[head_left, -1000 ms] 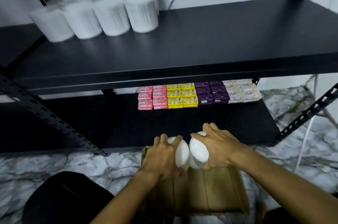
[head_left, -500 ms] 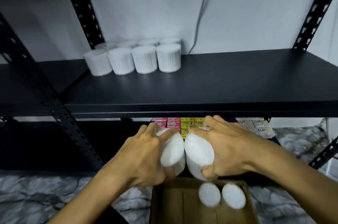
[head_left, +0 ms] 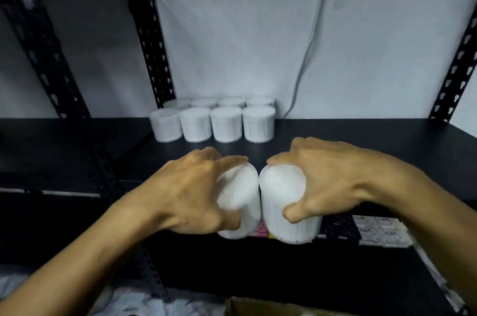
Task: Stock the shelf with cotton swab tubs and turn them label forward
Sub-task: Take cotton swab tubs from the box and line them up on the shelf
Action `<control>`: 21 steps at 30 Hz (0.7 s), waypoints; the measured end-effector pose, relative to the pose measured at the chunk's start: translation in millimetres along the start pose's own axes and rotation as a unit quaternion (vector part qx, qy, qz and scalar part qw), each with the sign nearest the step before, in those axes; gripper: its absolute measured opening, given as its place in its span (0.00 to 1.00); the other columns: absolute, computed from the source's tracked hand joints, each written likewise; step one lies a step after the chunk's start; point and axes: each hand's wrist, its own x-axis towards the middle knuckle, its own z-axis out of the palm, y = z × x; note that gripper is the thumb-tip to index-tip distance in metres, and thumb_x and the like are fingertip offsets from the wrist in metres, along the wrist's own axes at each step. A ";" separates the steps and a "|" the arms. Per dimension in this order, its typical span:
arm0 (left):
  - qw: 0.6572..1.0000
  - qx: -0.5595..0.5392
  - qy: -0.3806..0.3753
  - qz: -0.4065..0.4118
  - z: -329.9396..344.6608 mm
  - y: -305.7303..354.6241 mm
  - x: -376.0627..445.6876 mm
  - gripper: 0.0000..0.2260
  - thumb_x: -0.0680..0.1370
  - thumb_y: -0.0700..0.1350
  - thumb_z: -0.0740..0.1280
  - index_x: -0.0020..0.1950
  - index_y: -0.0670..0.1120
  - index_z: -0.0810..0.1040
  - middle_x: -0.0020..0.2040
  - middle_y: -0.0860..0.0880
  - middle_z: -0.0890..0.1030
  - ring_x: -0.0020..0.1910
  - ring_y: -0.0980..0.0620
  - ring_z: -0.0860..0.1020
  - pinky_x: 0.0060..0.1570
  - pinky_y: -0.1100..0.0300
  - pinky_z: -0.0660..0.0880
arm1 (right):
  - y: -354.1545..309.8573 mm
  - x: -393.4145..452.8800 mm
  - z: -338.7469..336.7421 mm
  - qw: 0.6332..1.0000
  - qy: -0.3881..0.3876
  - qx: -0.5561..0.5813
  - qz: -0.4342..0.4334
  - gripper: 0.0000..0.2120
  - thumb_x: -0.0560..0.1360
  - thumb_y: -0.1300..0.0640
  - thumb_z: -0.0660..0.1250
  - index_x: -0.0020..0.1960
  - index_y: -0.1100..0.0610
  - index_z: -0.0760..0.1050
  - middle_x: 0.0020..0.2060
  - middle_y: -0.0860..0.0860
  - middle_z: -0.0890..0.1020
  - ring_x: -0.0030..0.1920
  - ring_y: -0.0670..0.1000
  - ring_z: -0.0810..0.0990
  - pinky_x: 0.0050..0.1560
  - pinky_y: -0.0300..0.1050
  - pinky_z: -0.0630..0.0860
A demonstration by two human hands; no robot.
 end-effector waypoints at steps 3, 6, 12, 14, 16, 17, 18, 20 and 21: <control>1.000 0.012 0.000 -0.016 -12.7 -8.5 14.3 0.41 0.63 0.64 0.67 0.73 0.69 0.53 0.66 0.57 0.67 0.64 0.53 0.69 0.58 0.54 0.71 | 3.9 21.2 -11.6 1.000 0.006 0.001 -0.002 0.38 0.60 0.34 0.68 0.68 0.39 0.65 0.47 0.39 0.69 0.56 0.49 0.72 0.53 0.46 0.73; 0.999 0.020 -0.011 -0.038 -17.0 -20.9 32.8 0.41 0.62 0.64 0.68 0.73 0.68 0.55 0.65 0.55 0.69 0.64 0.50 0.70 0.59 0.49 0.73 | 9.8 46.6 -13.4 1.000 0.001 0.005 0.005 0.38 0.62 0.36 0.69 0.70 0.42 0.64 0.46 0.42 0.66 0.55 0.49 0.70 0.52 0.43 0.71; 0.997 0.009 -0.040 -0.070 -7.8 -43.9 69.3 0.40 0.62 0.63 0.69 0.73 0.66 0.59 0.64 0.52 0.71 0.63 0.48 0.71 0.56 0.51 0.73 | 24.9 93.9 2.8 0.998 -0.037 0.024 0.041 0.43 0.59 0.36 0.68 0.72 0.42 0.62 0.62 0.51 0.67 0.65 0.54 0.67 0.57 0.48 0.71; 0.996 -0.004 -0.043 -0.078 -5.1 -50.2 78.5 0.39 0.62 0.63 0.70 0.72 0.66 0.61 0.64 0.51 0.71 0.63 0.48 0.72 0.55 0.52 0.73 | 28.3 105.5 7.9 0.997 -0.044 0.038 0.057 0.44 0.58 0.35 0.67 0.72 0.41 0.61 0.63 0.52 0.66 0.65 0.54 0.66 0.58 0.49 0.72; 0.995 -0.020 -0.048 -0.085 -3.2 -55.1 86.1 0.38 0.63 0.62 0.70 0.72 0.66 0.62 0.65 0.51 0.72 0.63 0.48 0.72 0.56 0.52 0.73 | 31.7 113.0 11.1 0.995 -0.042 0.056 0.066 0.44 0.57 0.35 0.67 0.72 0.40 0.61 0.62 0.52 0.66 0.66 0.54 0.65 0.59 0.49 0.71; 0.995 -0.028 -0.050 -0.087 -2.8 -57.3 89.4 0.38 0.63 0.62 0.70 0.72 0.66 0.62 0.66 0.51 0.72 0.63 0.48 0.72 0.56 0.52 0.73 | 33.3 116.2 11.7 0.995 -0.041 0.060 0.069 0.44 0.57 0.36 0.67 0.72 0.40 0.61 0.63 0.52 0.66 0.66 0.54 0.64 0.60 0.49 0.71; 0.994 -0.035 -0.052 -0.089 -2.6 -59.2 92.3 0.37 0.64 0.61 0.70 0.72 0.66 0.62 0.66 0.52 0.71 0.64 0.48 0.72 0.56 0.52 0.72 | 34.5 118.6 11.8 0.995 -0.040 0.061 0.071 0.43 0.58 0.36 0.67 0.72 0.40 0.61 0.63 0.52 0.66 0.67 0.54 0.63 0.61 0.50 0.70; 0.993 -0.043 -0.060 -0.088 -2.3 -62.6 96.7 0.37 0.65 0.60 0.70 0.72 0.65 0.62 0.67 0.52 0.71 0.64 0.48 0.71 0.55 0.53 0.72 | 35.6 121.4 11.5 0.994 -0.043 0.064 0.074 0.42 0.60 0.37 0.67 0.72 0.40 0.60 0.64 0.52 0.66 0.68 0.54 0.62 0.62 0.50 0.69; 0.994 -0.041 -0.062 -0.085 -1.9 -64.0 98.3 0.37 0.65 0.60 0.70 0.72 0.65 0.61 0.68 0.52 0.71 0.64 0.48 0.71 0.55 0.53 0.71 | 35.7 121.9 11.5 0.994 -0.043 0.065 0.074 0.42 0.60 0.37 0.68 0.72 0.40 0.60 0.65 0.52 0.65 0.69 0.54 0.61 0.62 0.50 0.69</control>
